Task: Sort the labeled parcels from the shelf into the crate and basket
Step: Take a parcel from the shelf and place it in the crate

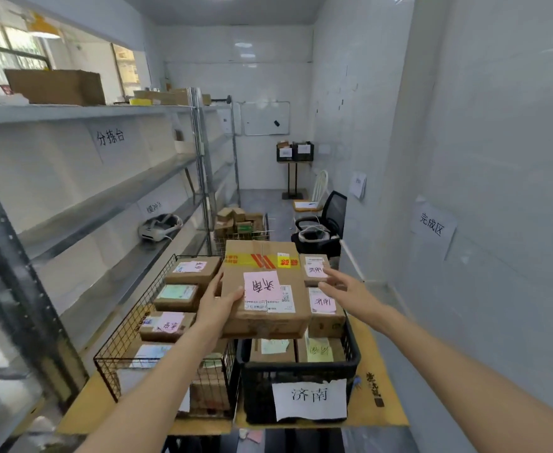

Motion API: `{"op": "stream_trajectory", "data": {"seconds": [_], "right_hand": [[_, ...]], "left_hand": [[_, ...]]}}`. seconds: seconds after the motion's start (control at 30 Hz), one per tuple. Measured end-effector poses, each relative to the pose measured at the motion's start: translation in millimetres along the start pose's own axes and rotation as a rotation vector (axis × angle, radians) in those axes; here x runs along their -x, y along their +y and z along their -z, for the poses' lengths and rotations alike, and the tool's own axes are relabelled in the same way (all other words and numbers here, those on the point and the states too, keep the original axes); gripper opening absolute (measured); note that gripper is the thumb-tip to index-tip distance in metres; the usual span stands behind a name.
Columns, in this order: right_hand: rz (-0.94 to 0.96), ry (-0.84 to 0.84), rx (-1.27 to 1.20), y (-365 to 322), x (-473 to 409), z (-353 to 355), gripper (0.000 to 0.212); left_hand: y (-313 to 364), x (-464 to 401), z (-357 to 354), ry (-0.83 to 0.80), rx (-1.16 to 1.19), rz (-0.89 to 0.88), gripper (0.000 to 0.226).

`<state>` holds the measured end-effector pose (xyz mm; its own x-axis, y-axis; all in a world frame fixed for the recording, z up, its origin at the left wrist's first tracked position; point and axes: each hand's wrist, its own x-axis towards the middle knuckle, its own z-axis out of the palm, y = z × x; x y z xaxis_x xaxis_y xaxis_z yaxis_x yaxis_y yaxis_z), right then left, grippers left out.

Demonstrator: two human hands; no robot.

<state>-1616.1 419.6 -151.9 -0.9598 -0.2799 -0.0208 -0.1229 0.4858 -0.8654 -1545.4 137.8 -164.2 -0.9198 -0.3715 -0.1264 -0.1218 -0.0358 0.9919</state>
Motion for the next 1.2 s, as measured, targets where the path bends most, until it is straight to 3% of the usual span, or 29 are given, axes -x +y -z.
{"op": "stream_trajectory", "data": {"seconds": [0.2,0.43,0.67,0.87,0.93,1.0,1.1,1.2], "right_hand": [[-0.092,-0.044,0.105,61.7,-67.3,-27.7,0.063],[-0.155,-0.172,0.172,112.8,-135.9,-67.2,0.082],[-0.158,-0.199,0.354,147.6,-176.2,-82.8,0.109],[-0.105,-0.261,0.630,160.1,-183.7,-90.8,0.107],[-0.083,-0.254,0.678,164.3,-183.3,-95.5,0.107],[-0.078,-0.242,0.690,166.8,-184.8,-96.9,0.107],[-0.073,-0.265,0.744,168.6,-186.6,-97.3,0.110],[-0.066,-0.269,0.778,170.6,-184.1,-100.6,0.111]], "left_hand": [[-58.7,-85.2,-20.4,-0.019,-0.117,0.112,0.067],[-122.6,-178.6,-39.1,-0.073,-0.240,0.212,0.066],[-145.0,-228.7,-60.4,-0.220,-0.273,0.193,0.071],[-172.3,-233.3,-56.0,-0.288,-0.692,0.053,0.056],[-173.5,-229.8,-57.3,-0.282,-0.734,-0.008,0.066],[-172.8,-222.9,-60.2,-0.284,-0.739,-0.072,0.088],[-174.3,-220.1,-59.3,-0.306,-0.928,-0.200,0.125],[-176.4,-229.8,-53.3,-0.375,-0.973,-0.211,0.146]]}}
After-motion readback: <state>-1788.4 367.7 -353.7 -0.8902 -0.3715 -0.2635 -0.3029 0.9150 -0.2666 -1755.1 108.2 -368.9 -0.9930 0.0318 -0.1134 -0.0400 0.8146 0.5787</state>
